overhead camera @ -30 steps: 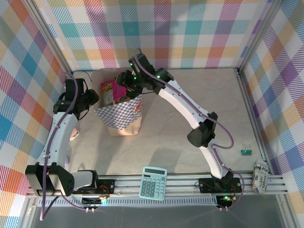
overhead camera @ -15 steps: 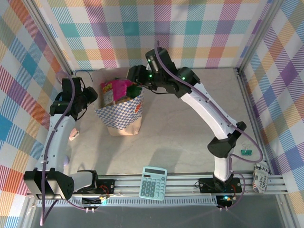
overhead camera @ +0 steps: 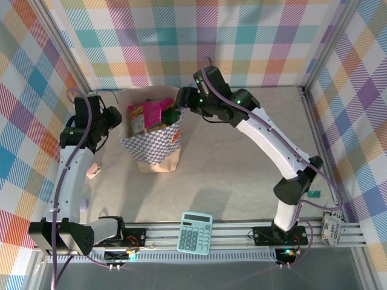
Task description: Place the snacks into the paper bag
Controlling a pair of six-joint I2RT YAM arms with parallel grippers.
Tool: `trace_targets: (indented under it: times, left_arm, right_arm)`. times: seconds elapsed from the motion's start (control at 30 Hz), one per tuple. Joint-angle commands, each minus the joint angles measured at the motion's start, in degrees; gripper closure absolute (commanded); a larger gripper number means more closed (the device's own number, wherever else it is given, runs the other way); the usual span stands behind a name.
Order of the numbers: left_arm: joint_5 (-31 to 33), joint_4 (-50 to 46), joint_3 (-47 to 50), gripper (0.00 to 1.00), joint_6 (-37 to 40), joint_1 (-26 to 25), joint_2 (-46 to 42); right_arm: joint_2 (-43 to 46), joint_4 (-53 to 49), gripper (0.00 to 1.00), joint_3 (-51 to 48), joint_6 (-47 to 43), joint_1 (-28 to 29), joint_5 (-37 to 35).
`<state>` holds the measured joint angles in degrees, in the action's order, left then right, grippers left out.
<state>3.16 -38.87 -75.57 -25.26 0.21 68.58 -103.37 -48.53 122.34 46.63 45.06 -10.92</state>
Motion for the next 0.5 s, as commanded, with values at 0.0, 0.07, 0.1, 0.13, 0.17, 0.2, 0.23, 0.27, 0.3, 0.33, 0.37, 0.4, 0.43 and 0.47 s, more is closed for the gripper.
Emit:
trace_targets:
  times: [0.0, 0.07, 0.1, 0.13, 0.17, 0.2, 0.23, 0.27, 0.3, 0.33, 0.37, 0.4, 0.43, 0.47]
  left_arm:
    - [3.0, -0.1, -2.9, 0.60, 1.3, -0.6, 0.6]
    - [5.1, -0.7, -3.6, 0.60, 1.7, -1.5, 0.7]
    - [6.4, -1.1, -4.1, 0.60, 2.2, -2.1, 0.9]
    - [7.6, -1.6, -4.7, 0.59, 2.3, -2.5, 1.1]
    - [8.6, -2.3, -5.4, 0.59, 2.6, -2.8, 1.6]
    - [9.5, -2.7, -6.2, 0.57, 2.9, -3.1, 2.2]
    - [10.1, -3.0, -6.6, 0.56, 2.9, -3.4, 2.6]
    - [10.6, -2.8, -7.0, 0.55, 3.0, -3.7, 3.1]
    - [11.2, -2.4, -7.1, 0.53, 3.0, -3.9, 3.8]
    - [11.8, -2.2, -7.2, 0.52, 3.0, -4.0, 4.4]
    - [12.6, -2.3, -7.6, 0.51, 2.8, -4.3, 5.1]
    - [13.5, -2.5, -8.0, 0.50, 2.6, -4.5, 5.9]
    - [14.4, -2.5, -8.2, 0.50, 2.6, -4.9, 6.3]
    - [15.4, -2.3, -8.2, 0.51, 2.5, -5.4, 6.7]
  right_arm:
    - [-2.5, 3.2, 0.37, 1.4, -2.5, -1.0, 0.3]
    - [-4.7, 2.5, 0.37, 3.9, -2.9, -1.6, 1.3]
    - [-5.9, 1.7, 0.37, 5.6, -3.0, -1.9, 1.8]
    - [-7.0, 1.4, 0.38, 7.0, -3.3, -2.1, 2.4]
    - [-8.2, 1.0, 0.39, 8.4, -3.8, -2.4, 3.0]
    - [-9.2, 0.5, 0.41, 9.7, -4.1, -2.6, 3.3]
    - [-10.0, 0.0, 0.44, 10.9, -4.4, -2.7, 3.6]
    - [-10.7, -0.4, 0.48, 11.9, -4.7, -2.9, 4.0]
    - [-11.1, -0.6, 0.52, 12.5, -5.0, -3.1, 4.3]
    - [-11.3, -0.6, 0.55, 12.8, -5.1, -3.1, 4.4]
    - [-11.3, -0.4, 0.60, 12.7, -5.3, -3.3, 4.5]
    - [-11.2, -0.3, 0.66, 12.7, -5.5, -3.4, 4.6]
    - [-11.2, -0.2, 0.71, 12.7, -5.7, -3.6, 4.7]
    - [-11.1, 0.0, 0.78, 12.8, -6.1, -3.8, 4.8]
